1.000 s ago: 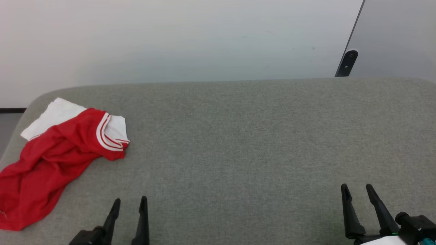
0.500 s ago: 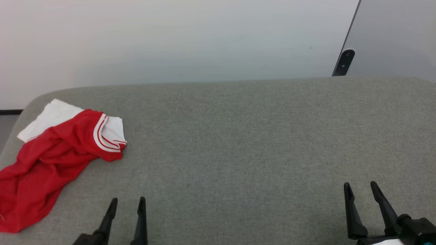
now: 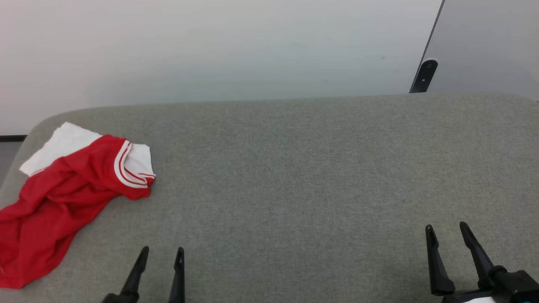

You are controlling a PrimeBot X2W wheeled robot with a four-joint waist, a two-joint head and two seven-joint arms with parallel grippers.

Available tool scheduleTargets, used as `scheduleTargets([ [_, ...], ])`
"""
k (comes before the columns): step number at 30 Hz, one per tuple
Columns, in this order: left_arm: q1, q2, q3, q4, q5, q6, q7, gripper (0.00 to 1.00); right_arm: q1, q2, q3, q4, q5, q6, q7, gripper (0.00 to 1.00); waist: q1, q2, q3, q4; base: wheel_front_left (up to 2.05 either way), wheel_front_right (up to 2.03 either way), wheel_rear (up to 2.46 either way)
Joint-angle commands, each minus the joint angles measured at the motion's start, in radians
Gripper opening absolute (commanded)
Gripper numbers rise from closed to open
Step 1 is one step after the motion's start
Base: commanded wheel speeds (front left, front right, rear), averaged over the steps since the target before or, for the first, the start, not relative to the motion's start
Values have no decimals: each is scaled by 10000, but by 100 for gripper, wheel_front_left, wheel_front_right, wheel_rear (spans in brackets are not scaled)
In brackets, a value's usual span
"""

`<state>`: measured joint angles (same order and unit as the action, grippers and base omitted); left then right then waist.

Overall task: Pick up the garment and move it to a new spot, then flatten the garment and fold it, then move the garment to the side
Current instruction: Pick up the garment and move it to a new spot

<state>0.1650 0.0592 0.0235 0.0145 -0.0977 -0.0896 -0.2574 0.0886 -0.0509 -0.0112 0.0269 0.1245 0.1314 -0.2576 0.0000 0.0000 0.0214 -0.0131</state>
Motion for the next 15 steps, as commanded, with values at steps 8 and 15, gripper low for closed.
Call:
scheduleTargets([
  [8,-12,-49,94,56,50,-178,-76,100,32,4,-22,-69,185,-14,-87,100,0,0,-1,101,0,0,0],
  [15,-107,-70,217,167,33,-249,-76,100,185,3,80,-110,273,-14,-87,100,0,0,-9,582,0,0,0],
])
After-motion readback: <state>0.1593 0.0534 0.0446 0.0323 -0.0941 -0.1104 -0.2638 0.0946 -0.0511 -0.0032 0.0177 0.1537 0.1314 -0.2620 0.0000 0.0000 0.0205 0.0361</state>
